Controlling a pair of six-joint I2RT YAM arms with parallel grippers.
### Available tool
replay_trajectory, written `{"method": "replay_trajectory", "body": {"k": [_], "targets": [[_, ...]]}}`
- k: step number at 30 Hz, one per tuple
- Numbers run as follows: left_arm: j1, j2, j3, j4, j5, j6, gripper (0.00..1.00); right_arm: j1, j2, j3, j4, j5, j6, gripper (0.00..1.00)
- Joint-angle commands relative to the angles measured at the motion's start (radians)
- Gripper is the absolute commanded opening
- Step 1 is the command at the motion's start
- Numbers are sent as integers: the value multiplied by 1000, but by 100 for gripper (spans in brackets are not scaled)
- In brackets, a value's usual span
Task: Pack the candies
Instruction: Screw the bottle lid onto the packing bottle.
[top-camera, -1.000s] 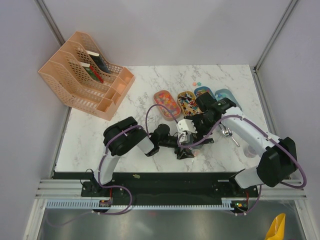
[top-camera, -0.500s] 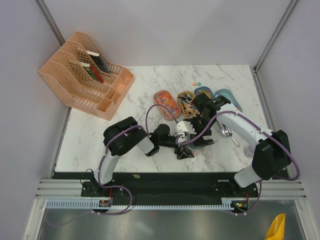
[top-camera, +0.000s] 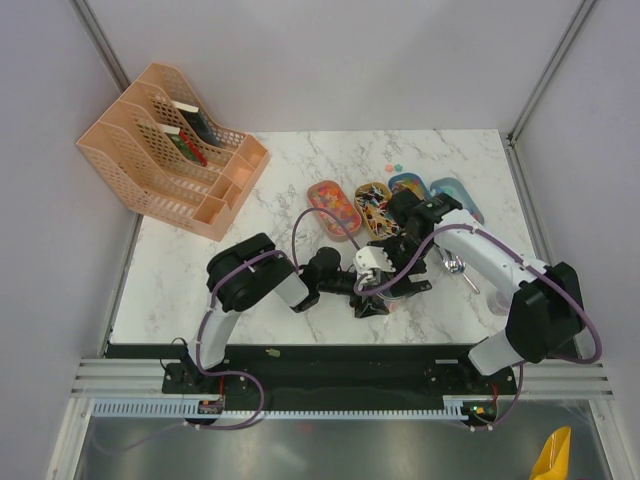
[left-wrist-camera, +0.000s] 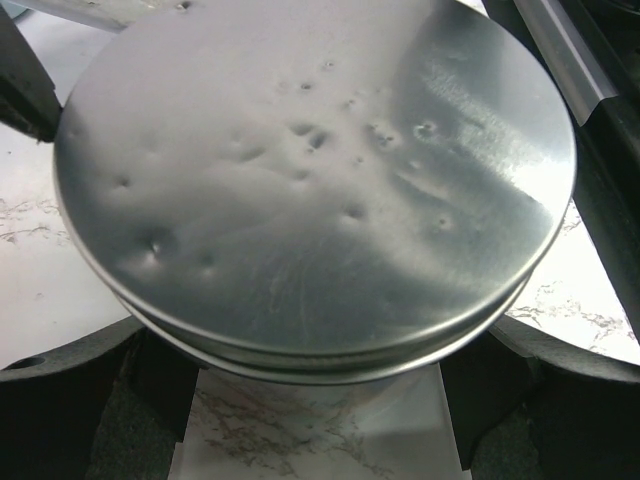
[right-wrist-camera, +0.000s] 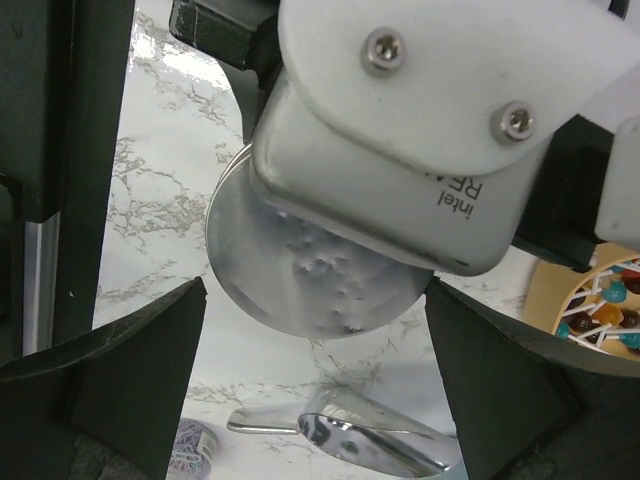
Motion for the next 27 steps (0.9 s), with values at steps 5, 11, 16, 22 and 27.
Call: {"method": "replay_trajectory", "body": {"k": [5, 11, 16, 22, 27], "targets": [[15, 79, -12, -250, -102, -51, 2, 17, -77, -83, -76, -7, 45, 98], [24, 83, -3, -258, -103, -59, 2, 29, -139, -162, -93, 10, 109, 98], [23, 88, 3, -265, -105, -63, 2, 65, -189, -208, -94, -9, 180, 98], [23, 96, 9, -273, -103, -66, 2, 112, -247, -225, -85, -45, 272, 98], [24, 102, 17, -282, -100, -66, 2, 154, -264, -182, -58, -74, 387, 98]]}}
